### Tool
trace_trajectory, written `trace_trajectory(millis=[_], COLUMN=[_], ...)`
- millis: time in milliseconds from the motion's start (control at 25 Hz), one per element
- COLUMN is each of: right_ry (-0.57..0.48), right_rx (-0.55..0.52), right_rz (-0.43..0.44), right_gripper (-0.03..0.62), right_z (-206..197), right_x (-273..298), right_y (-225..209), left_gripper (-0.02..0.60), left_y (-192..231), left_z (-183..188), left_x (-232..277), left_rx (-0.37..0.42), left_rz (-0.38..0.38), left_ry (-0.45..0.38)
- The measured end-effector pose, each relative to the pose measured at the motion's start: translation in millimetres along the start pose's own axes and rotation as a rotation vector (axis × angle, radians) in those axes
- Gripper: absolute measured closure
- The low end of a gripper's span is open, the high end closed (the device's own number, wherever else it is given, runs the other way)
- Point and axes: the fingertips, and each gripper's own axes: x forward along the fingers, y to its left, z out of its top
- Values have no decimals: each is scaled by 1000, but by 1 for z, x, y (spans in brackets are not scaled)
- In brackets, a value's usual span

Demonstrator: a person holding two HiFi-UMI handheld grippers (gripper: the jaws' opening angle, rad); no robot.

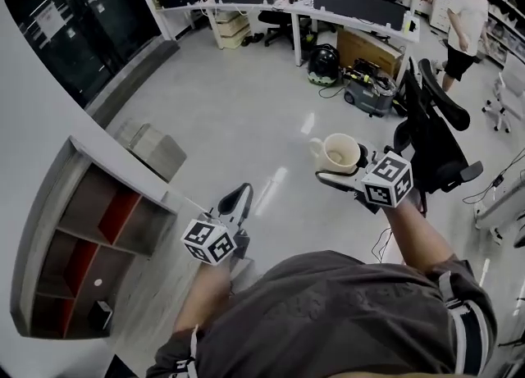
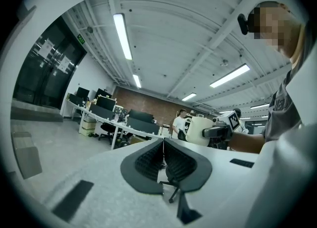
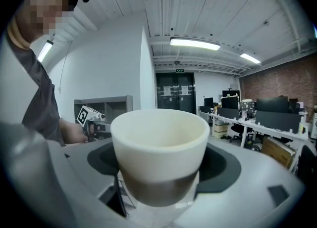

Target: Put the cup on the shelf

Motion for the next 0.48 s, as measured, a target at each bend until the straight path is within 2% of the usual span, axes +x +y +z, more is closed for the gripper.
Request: trace_trajectory(millis=[280, 480], right_ry=[4, 8], right_rx=[15, -3], right_rz=[-53, -31], right_gripper=[165, 166], right_z=[6, 18], right_x=[20, 54], right_y=[2, 12], left_gripper=[575, 577], left_y=[29, 58], left_z=[15, 22], left_x=[2, -14], left_rx=[10, 4], left_rz=[-50, -30], left_ry=[-5, -15])
